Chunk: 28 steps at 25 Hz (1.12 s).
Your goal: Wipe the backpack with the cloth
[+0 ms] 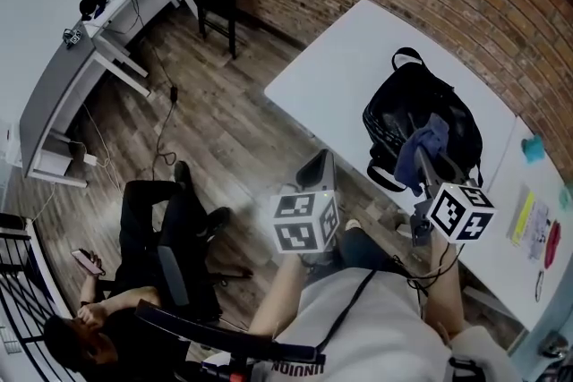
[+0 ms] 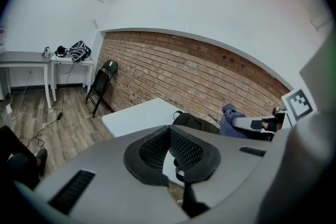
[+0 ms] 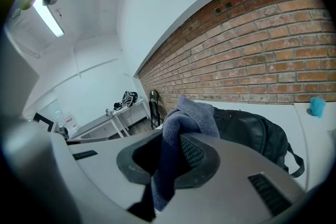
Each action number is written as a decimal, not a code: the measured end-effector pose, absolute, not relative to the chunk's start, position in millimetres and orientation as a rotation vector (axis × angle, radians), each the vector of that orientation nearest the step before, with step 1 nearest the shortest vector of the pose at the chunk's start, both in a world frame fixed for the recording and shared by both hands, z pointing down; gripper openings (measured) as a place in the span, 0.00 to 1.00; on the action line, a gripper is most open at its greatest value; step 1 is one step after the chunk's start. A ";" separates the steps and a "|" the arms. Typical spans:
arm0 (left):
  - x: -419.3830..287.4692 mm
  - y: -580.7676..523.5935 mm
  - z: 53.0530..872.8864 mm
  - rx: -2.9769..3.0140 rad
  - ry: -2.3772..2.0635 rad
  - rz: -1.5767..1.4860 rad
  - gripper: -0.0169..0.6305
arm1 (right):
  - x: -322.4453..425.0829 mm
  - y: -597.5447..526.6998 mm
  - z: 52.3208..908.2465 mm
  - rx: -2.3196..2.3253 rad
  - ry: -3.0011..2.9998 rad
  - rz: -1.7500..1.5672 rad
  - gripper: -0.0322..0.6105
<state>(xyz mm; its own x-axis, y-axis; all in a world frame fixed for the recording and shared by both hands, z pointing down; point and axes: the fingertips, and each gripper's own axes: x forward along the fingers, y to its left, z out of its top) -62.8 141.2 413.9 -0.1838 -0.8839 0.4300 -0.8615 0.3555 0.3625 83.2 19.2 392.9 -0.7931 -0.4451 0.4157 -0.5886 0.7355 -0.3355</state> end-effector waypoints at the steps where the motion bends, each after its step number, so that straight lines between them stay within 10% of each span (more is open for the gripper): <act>1: -65.4 138.9 414.6 1.509 -2.048 -0.053 0.03 | 80.7 15.7 392.3 0.806 -2.633 0.656 0.11; 28: -56.1 -9.2 410.0 1.682 -1.933 0.055 0.03 | 86.0 -93.9 399.2 0.910 -2.609 0.701 0.11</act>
<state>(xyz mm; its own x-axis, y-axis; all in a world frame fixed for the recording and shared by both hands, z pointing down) -56.1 -9.2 410.0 -0.0459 -0.8977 0.4382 -0.9212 0.2077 0.3289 86.0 -93.9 399.2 -0.7586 -0.5016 0.4159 -0.6425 0.6821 -0.3491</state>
